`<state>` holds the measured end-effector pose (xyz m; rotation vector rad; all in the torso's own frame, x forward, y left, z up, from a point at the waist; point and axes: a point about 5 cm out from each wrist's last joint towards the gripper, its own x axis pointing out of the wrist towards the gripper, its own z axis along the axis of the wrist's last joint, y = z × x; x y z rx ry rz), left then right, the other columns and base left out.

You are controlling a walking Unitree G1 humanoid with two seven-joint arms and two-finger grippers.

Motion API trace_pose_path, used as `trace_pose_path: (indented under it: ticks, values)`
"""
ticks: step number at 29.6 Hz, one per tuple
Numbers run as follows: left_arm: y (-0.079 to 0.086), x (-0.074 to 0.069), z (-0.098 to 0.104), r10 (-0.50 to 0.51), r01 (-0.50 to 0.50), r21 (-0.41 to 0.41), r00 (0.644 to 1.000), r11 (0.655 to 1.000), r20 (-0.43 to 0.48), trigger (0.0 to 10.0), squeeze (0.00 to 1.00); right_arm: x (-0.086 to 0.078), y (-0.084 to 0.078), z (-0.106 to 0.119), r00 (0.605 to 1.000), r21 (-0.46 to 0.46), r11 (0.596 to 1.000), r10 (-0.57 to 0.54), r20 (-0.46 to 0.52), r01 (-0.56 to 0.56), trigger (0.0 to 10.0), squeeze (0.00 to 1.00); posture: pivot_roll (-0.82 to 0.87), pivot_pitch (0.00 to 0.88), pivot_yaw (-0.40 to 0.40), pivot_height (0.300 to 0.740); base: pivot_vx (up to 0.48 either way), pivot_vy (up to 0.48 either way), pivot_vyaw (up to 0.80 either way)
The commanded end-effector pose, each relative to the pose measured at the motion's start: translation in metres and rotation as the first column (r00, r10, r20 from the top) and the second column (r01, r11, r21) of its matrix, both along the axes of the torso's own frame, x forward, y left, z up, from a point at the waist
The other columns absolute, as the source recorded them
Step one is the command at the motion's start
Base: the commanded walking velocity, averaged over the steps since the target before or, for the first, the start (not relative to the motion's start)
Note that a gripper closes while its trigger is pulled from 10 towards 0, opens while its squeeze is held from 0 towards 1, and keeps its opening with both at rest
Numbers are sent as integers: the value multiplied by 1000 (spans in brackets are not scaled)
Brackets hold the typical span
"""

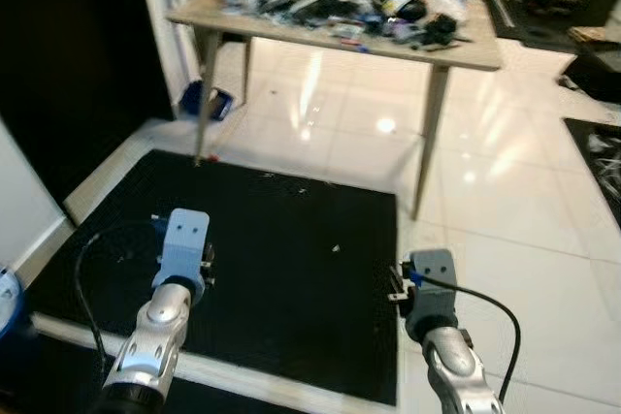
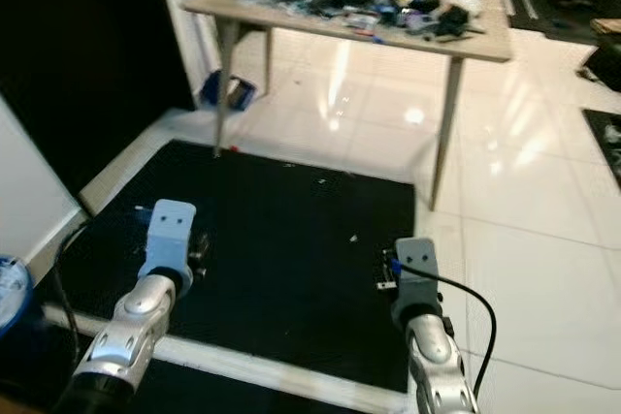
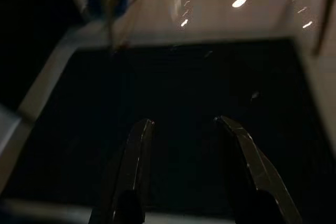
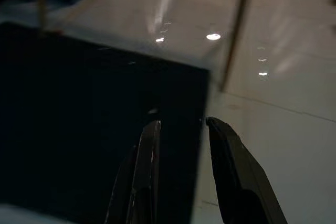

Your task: Picking trash to rubbish bin

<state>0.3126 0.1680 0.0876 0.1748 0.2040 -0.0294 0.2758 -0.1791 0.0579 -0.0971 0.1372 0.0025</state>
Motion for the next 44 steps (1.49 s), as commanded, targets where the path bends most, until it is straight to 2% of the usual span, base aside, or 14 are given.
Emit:
trace_pose_path:
  ticks: [1, 4, 13, 27, 44]
  values:
    - [1, -4, -6, -14, 13, -15, 1000, 1000, -26, 10000, 0, -3, 4, -5, 1000, -10, 1000, 17, -23, -17, 10000, 0, -68, 70, 15, 740, 0, 0, 0]
    - [-2, -4, -7, -32, 32, -17, 999, 999, -28, 10000, 0, -3, 4, -3, 1000, -47, 999, 24, -11, -24, 10000, 0, -71, 66, 19, 740, 0, 0, 0]
    - [-9, -2, -2, -62, 63, -28, 998, 998, 17, 10000, 0, -6, 4, -5, 999, -38, 999, 32, -15, -32, 10000, 0, -77, 65, 8, 740, 84, 0, 0]
    - [-9, -4, -2, -52, 52, -57, 999, 997, 16, 10000, 0, -8, 6, -4, 999, -31, 999, 37, -11, -37, 10000, 0, -78, 71, 6, 740, 323, 0, 0]
    - [-6, 3, 4, -37, 39, -65, 999, 997, 27, 10000, 0, -3, 7, 0, 999, -39, 999, 38, 3, -38, 10000, 0, -68, 73, 10, 740, 330, 0, 0]
